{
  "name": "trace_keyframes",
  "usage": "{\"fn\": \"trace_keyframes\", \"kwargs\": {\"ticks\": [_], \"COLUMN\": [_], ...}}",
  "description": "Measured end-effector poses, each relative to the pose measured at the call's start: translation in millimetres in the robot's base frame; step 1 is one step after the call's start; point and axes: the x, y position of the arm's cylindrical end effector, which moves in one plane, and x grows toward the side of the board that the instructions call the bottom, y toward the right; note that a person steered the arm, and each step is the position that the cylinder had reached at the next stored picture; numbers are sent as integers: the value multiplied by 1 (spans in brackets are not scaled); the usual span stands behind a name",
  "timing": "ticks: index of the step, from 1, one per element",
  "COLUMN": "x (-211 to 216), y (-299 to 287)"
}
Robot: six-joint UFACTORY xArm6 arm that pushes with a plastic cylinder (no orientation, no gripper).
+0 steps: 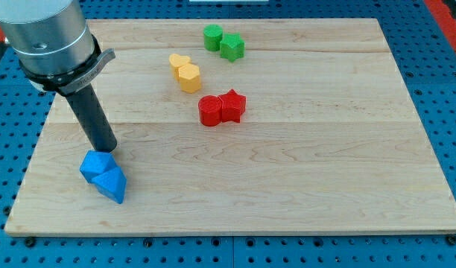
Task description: Point at blue triangle
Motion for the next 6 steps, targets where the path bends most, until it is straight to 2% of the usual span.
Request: {"fn": "trace_keyframes", "kwargs": {"ticks": [4,5,6], "x": [-10,-25,-10], "y": [-6,38,117]}}
